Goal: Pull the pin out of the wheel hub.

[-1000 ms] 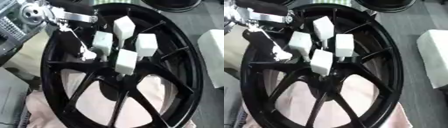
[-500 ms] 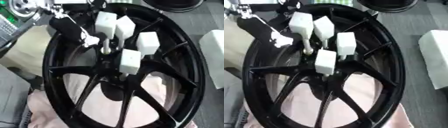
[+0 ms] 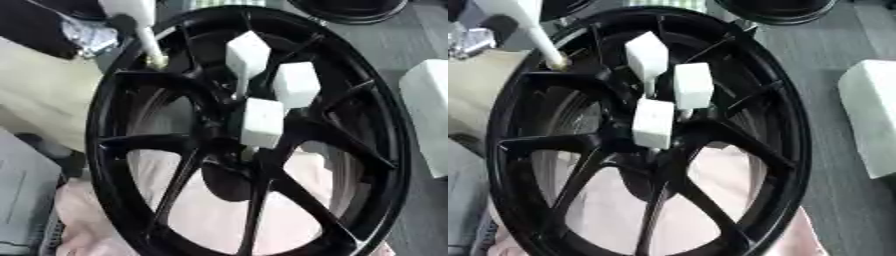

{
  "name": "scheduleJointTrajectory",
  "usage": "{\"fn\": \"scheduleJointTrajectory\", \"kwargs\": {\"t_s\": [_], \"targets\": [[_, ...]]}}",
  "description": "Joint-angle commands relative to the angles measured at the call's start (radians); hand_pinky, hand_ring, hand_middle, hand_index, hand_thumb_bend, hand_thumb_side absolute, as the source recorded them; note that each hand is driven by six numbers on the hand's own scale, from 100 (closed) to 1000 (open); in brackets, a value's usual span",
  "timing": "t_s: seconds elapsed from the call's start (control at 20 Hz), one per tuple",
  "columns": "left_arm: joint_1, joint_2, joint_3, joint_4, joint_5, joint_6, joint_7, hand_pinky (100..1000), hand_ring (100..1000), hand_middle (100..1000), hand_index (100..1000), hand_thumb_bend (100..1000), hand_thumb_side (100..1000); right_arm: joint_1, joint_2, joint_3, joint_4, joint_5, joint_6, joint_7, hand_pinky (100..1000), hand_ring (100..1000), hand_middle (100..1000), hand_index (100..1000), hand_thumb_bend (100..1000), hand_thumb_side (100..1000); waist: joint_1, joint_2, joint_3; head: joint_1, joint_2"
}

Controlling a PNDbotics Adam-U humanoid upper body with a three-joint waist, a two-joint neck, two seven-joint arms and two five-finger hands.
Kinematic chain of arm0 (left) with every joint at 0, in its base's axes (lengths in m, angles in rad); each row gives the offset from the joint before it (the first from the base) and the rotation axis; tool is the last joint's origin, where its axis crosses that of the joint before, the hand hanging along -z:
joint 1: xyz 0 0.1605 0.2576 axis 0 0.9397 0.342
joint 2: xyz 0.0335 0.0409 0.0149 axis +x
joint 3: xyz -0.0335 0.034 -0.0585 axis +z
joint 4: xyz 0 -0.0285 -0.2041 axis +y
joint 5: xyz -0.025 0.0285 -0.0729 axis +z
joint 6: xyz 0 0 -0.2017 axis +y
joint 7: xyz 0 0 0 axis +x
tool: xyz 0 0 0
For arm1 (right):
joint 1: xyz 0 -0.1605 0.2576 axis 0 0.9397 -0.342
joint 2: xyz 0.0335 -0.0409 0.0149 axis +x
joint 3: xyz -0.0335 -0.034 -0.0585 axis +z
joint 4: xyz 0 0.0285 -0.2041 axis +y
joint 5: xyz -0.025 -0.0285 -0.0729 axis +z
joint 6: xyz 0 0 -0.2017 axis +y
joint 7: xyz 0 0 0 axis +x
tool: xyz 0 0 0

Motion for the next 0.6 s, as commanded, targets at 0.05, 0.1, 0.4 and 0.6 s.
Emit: {"fn": "scheduleJointTrajectory", "kwargs": {"t_s": [0.05,0.1,0.4,0.6], "targets": [[0.047,0.061,0.103,0.062,0.03,-0.001,0.056,285,164,116,293,100,335,-0.001,-0.04,-0.02,-0.026,0.004,0.005,-0.019,547,449,406,541,352,369,0.001,-0.02,0.015,-0.024,0.004],[0.074,0.064,0.13,0.088,0.037,0.001,0.072,287,166,118,295,100,338,0.001,-0.043,-0.024,-0.028,0.005,0.008,-0.023,547,449,406,541,351,369,0.001,-0.02,0.024,-0.03,0.004],[0.238,0.047,0.295,0.252,0.058,-0.022,0.173,304,190,145,326,100,335,0.0,-0.055,-0.037,-0.04,0.007,0.021,-0.042,547,449,406,542,351,365,-0.001,-0.021,0.056,-0.069,-0.002],[0.35,0.015,0.406,0.334,0.058,-0.083,0.242,528,502,486,660,100,429,-0.01,-0.055,-0.034,-0.047,0.003,0.029,-0.043,548,450,407,542,352,362,0.003,-0.022,0.051,-0.067,-0.007]]}}
